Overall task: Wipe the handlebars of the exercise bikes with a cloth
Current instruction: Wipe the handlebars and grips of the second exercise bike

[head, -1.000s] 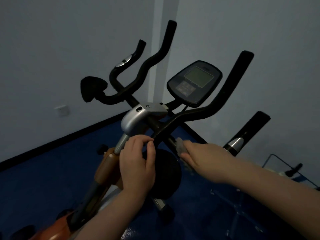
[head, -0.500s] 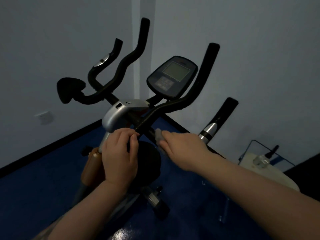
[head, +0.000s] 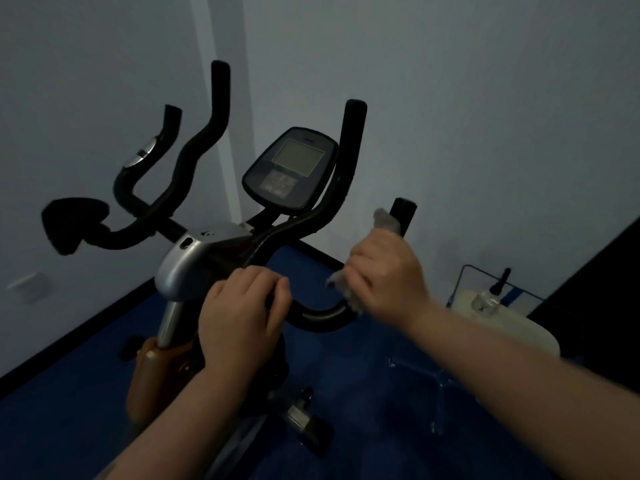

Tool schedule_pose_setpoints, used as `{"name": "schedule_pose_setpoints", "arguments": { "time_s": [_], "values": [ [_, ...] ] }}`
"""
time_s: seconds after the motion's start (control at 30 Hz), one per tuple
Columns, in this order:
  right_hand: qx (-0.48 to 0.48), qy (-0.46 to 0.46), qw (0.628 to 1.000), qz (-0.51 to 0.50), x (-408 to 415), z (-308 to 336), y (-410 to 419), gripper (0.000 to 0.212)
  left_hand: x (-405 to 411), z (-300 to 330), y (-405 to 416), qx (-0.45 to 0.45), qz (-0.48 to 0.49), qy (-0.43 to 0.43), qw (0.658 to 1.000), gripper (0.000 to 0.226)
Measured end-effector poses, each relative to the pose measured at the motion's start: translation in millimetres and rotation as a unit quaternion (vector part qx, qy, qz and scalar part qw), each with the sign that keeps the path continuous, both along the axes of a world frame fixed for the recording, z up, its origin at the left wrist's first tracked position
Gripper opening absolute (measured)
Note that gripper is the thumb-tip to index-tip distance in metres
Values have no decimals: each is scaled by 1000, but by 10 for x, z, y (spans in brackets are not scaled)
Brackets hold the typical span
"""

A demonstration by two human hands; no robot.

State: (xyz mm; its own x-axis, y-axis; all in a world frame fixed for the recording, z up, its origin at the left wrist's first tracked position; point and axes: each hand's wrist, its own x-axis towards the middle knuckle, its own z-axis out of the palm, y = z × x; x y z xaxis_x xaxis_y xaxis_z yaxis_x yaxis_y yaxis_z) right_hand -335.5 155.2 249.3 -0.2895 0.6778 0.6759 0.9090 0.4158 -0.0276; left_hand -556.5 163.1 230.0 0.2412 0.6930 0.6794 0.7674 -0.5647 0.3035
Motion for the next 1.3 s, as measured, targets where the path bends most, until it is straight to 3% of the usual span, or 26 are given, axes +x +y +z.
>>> {"name": "schedule_pose_setpoints", "arguments": {
  "time_s": [0.07,0.17,0.23,0.27,0.33,0.4,0.43,0.57,0.63,0.7,0.8,0.83,0.97,1.1,1.2,1.3],
  "values": [
    [22,12,999,23,-238,-298,-221,26,-8,-9,4,2,2,10,1000,25],
    [13,-163,976,142,46,-113,-43,23,16,27,37,5,5,21,1000,25],
    [34,-236,963,130,330,199,191,22,17,16,38,0,0,22,1000,25],
    [44,-218,970,96,404,275,265,24,1,10,28,-3,-1,20,1000,25],
    [46,-76,996,23,241,111,165,30,-22,-8,14,-3,2,15,1000,26],
    [39,62,997,-19,-167,-232,-67,28,-17,-5,8,-1,4,15,1000,27],
    [50,73,996,-11,-343,-378,-179,24,-8,0,13,3,5,18,1000,27],
    [13,-128,981,143,-62,-181,-52,22,9,7,34,-3,2,29,1000,26],
    [-5,-188,973,138,276,98,167,26,-13,-9,19,-5,2,28,1000,26],
    [23,-124,988,84,357,117,236,26,-21,-9,-5,-6,3,30,1000,27],
    [71,89,993,14,-30,-244,69,28,10,25,34,-5,3,28,1000,27],
    [81,101,991,21,-146,-358,-5,26,25,38,41,-6,1,28,1000,27],
    [44,-128,978,159,170,-148,107,26,14,7,64,-2,-1,27,1000,27],
    [46,-305,936,172,661,343,499,29,-1,-21,25,-16,9,25,1000,29],
    [70,-333,924,174,741,519,619,33,12,0,46,-14,8,22,1000,28],
    [94,-295,939,152,751,513,637,29,25,15,55,-13,12,19,1000,27]
  ]
}}
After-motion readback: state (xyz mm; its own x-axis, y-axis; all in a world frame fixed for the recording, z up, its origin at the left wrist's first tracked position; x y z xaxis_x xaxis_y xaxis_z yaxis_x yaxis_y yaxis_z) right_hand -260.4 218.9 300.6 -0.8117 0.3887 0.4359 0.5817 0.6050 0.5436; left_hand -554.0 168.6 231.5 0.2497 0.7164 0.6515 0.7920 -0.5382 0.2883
